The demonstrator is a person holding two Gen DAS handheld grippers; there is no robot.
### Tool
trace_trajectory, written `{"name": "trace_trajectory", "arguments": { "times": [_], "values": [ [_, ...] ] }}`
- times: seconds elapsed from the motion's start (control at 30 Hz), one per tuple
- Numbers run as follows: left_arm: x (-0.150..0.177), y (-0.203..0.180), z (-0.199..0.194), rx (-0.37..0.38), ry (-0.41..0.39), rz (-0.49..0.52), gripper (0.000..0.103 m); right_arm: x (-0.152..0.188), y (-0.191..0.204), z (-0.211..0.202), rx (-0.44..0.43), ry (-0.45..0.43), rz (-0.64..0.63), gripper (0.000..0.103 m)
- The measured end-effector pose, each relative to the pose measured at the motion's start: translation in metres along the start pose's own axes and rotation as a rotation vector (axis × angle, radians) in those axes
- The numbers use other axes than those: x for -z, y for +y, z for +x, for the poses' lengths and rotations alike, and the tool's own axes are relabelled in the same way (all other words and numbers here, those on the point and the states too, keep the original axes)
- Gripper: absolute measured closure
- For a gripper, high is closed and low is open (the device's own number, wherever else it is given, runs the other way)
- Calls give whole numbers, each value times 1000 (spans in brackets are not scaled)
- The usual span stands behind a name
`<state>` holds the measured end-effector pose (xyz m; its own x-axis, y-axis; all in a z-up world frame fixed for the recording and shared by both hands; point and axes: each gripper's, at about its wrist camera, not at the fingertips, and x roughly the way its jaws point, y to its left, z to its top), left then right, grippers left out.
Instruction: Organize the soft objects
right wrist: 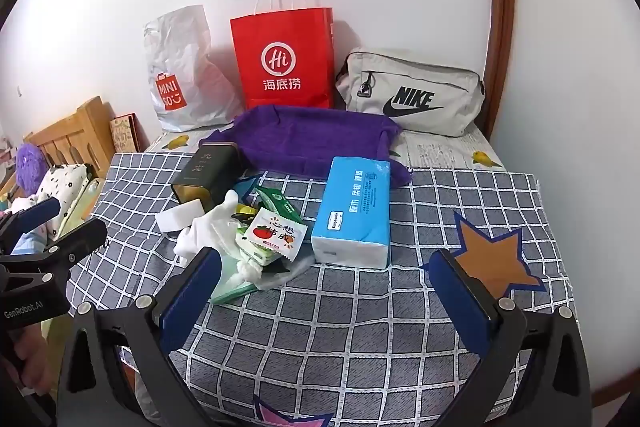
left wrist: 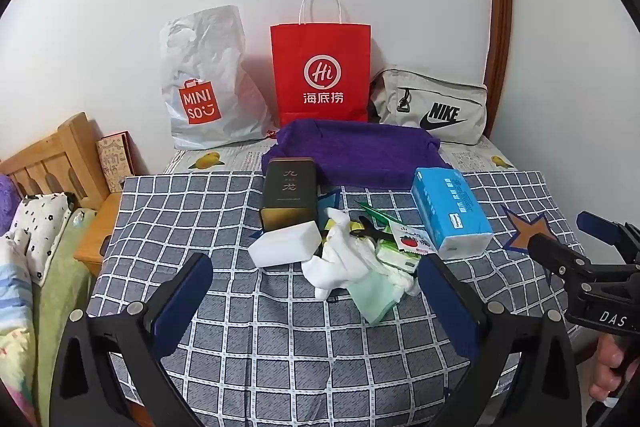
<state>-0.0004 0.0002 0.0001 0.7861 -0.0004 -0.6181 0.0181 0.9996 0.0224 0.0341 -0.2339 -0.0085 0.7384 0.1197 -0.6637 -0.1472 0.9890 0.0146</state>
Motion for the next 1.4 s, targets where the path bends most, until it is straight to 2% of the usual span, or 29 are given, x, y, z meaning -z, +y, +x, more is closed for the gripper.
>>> {"name": "trace_trajectory", "arguments": {
  "times": [1.4],
  "values": [
    [-2,0,-4,-2,3,3,0,2,1,0,-6,4,2,1]
  ]
}}
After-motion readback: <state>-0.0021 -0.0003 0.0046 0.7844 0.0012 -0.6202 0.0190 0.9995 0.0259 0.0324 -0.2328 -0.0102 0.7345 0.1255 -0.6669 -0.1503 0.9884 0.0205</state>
